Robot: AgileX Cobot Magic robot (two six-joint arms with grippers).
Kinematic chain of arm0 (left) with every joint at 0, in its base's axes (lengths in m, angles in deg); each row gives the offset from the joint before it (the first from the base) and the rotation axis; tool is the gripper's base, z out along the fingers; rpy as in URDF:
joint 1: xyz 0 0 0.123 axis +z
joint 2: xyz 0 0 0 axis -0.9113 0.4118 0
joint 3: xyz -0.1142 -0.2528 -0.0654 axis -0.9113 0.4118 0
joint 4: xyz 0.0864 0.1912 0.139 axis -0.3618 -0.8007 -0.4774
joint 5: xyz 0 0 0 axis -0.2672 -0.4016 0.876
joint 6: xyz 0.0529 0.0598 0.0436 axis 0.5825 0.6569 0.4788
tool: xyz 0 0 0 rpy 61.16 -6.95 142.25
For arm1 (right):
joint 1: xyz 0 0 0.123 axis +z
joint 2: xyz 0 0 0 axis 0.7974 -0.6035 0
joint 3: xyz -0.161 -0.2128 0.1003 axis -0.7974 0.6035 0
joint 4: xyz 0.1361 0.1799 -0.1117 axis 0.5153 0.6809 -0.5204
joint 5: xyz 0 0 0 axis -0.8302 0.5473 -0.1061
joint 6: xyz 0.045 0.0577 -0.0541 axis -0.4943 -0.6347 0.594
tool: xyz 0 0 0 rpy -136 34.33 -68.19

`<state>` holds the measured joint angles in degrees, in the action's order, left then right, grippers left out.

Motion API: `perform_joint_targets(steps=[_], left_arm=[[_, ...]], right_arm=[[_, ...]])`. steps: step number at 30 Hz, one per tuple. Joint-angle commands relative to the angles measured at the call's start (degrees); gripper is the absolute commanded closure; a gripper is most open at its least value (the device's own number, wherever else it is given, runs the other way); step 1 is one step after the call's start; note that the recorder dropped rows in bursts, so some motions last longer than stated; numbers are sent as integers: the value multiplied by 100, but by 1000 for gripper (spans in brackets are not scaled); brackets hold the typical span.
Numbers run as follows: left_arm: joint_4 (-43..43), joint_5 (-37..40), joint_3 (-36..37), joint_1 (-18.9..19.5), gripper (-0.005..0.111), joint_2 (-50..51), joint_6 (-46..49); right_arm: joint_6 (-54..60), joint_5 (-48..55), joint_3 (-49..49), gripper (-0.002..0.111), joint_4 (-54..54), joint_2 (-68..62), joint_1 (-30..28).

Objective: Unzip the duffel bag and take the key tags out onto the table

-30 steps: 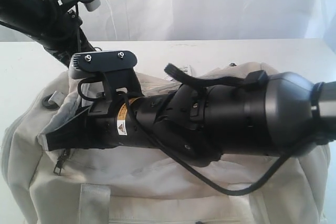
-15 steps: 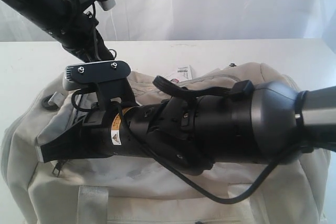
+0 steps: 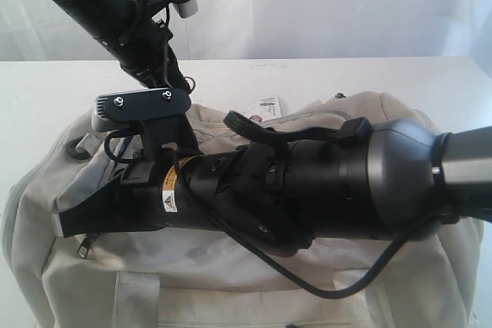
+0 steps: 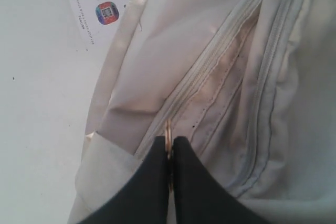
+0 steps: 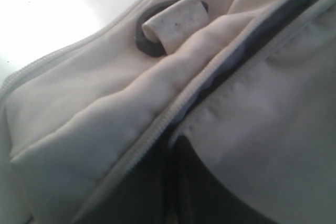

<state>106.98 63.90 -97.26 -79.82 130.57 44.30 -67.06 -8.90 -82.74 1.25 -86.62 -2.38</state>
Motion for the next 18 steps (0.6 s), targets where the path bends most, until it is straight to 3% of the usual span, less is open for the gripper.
perform_joint_targets(steps=[1, 10, 13, 18], left_arm=[[208, 178, -315, -128, 107, 127, -3], [170, 231, -383, -139, 107, 198, -23], [102, 231, -383, -128, 105, 198, -93], [-210, 480, -383, -128, 80, 188, -392]], right_arm=[[63, -196, -17, 108, 9, -2, 41], [63, -165, -17, 104, 9, -2, 41], [63, 71, -17, 88, 9, 80, 41], [157, 431, -17, 59, -15, 373, 31]])
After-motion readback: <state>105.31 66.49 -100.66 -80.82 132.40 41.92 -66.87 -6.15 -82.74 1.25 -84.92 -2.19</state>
